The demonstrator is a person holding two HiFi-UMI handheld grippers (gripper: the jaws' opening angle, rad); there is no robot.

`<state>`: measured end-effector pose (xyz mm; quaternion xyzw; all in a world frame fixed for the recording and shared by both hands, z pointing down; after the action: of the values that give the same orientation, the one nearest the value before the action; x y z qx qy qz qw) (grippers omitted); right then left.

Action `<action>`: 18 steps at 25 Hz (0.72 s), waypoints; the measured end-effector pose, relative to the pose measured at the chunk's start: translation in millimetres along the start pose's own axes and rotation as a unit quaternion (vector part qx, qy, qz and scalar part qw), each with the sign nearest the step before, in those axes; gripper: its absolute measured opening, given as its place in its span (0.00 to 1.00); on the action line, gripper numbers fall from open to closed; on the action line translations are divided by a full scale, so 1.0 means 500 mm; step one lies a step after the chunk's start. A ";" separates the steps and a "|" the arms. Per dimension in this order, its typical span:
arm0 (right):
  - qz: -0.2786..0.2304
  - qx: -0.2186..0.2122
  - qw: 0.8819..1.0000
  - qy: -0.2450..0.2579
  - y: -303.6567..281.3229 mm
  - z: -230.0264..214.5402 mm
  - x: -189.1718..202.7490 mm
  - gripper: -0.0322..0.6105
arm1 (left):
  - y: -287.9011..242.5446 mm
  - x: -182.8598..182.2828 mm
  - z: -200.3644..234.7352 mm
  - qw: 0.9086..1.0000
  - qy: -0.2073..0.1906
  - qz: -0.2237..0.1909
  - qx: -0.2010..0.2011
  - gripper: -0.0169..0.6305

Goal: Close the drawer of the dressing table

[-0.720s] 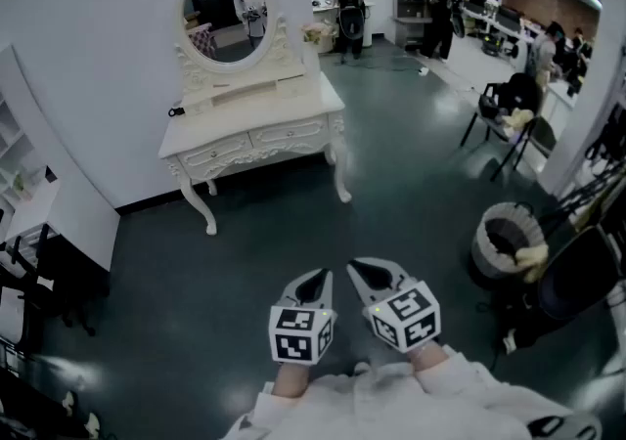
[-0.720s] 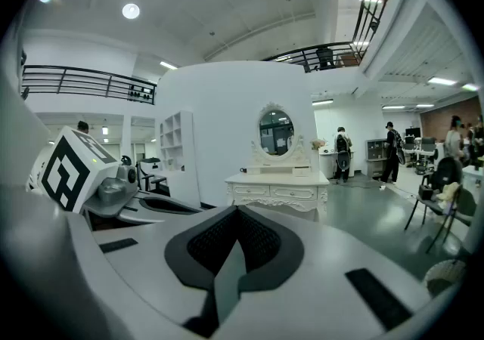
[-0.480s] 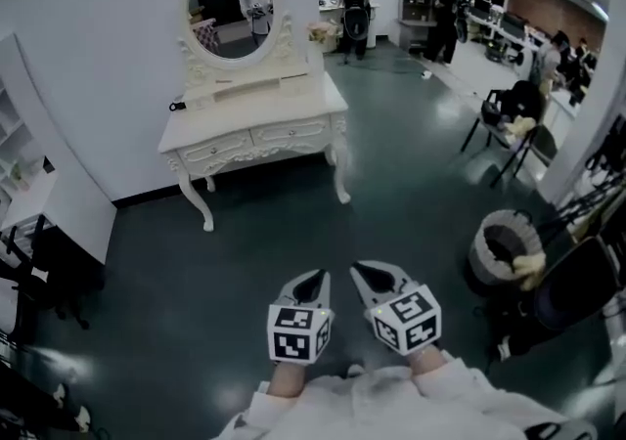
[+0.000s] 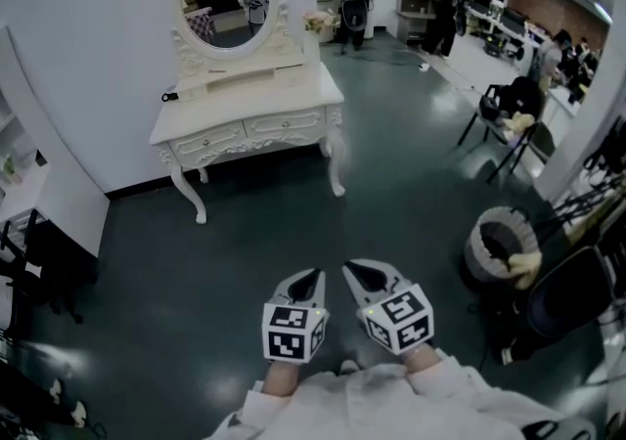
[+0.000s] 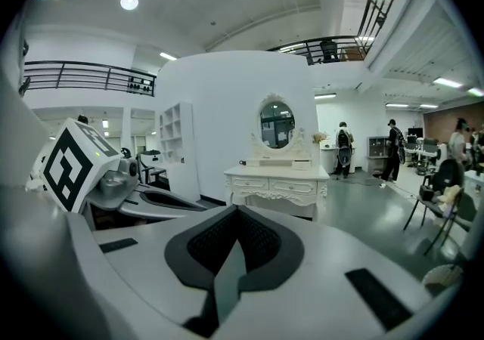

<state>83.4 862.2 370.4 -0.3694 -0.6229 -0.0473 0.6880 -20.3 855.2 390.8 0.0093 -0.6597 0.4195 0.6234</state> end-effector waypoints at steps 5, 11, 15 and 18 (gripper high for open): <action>-0.010 -0.002 1.000 -0.013 -0.001 -0.027 0.007 0.06 | -0.012 -0.020 -0.005 0.999 0.001 -0.036 0.013 0.04; 0.002 0.006 1.000 -0.028 -0.010 -0.067 0.015 0.06 | -0.047 -0.019 -0.005 1.000 -0.006 0.000 -0.014 0.04; 0.008 0.002 1.000 -0.022 -0.010 -0.093 0.022 0.06 | -0.070 -0.020 -0.016 1.000 -0.001 0.009 -0.019 0.18; 0.009 -0.007 1.000 -0.025 -0.012 -0.101 0.024 0.07 | -0.079 -0.023 -0.021 1.000 0.003 0.010 -0.022 0.19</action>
<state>124.4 833.9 386.5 -0.3808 -0.6364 -0.0364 0.6698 11.9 829.8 401.3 -0.0121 -0.6671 0.4114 0.6209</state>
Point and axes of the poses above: the fingertips, and each gripper's own axes: y backward along the fingers, z to its left, x out of its underside, the point moved 5 cm from there along y, backward along the fingers, and after that the axes turned 8 degrees about z, right-handed, at the moved point
